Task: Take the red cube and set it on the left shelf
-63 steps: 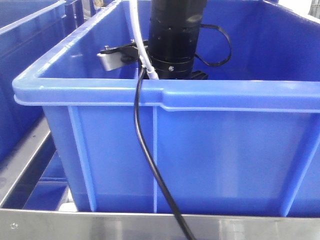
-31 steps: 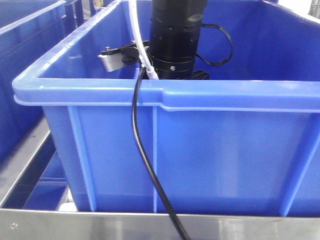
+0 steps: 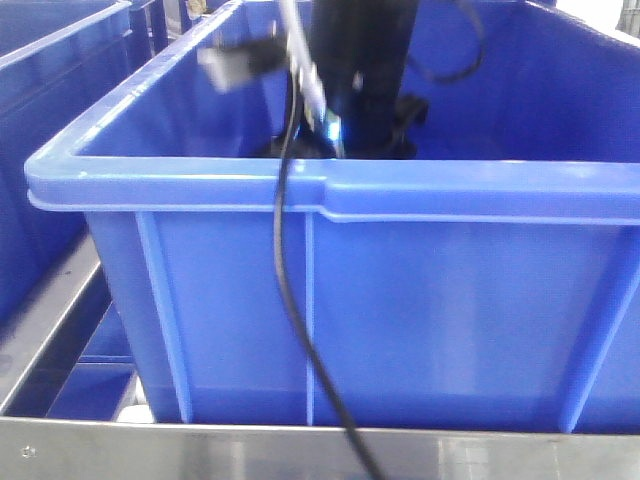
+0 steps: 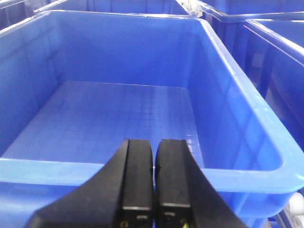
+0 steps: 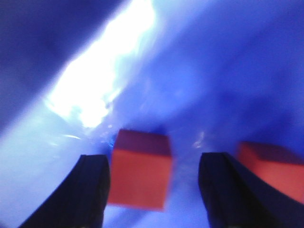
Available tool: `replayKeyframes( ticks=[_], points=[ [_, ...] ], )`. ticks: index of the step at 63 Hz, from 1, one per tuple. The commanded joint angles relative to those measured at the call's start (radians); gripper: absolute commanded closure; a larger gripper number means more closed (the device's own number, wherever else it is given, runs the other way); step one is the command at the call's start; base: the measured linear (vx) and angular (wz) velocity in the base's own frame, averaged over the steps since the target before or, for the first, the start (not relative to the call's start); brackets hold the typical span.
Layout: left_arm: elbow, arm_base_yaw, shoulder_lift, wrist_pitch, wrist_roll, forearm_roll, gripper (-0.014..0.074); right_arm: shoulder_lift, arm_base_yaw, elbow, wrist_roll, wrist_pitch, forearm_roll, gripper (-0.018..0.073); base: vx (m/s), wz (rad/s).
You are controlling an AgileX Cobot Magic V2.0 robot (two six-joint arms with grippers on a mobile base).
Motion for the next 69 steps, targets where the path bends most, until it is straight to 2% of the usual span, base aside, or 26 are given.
replayKeyframes(
  ticks=[1, 9, 19, 25, 42, 69],
  points=[
    [0.024, 0.001, -0.014, -0.085, -0.007, -0.005, 0.0495, -0.109, -0.004, -0.037, -0.007, -0.045, -0.025, 0.0069, 0.0, 0.0],
    [0.024, 0.001, -0.014, -0.085, -0.007, -0.005, 0.0495, -0.177, -0.004, -0.037, -0.007, -0.068, -0.025, 0.0168, 0.0, 0.0],
    [0.024, 0.001, -0.014, -0.085, -0.007, -0.005, 0.0495, -0.286, -0.004, -0.029, -0.007, -0.101, -0.025, 0.0405, 0.0, 0.0],
    [0.024, 0.001, -0.014, -0.085, -0.007, -0.005, 0.0495, -0.363, -0.004, 0.014, -0.007, -0.153, -0.026, 0.0515, 0.0, 0.0],
    [0.024, 0.001, -0.014, -0.085, -0.007, -0.005, 0.0495, -0.621, -0.011, 0.337, -0.007, -0.377, -0.041, 0.0502, 0.0, 0.0],
    [0.024, 0.001, -0.014, -0.085, -0.007, -0.005, 0.0495, -1.073, -0.066, 0.793, -0.006, -0.633, -0.04, 0.0502, 0.0, 0.0]
  ],
)
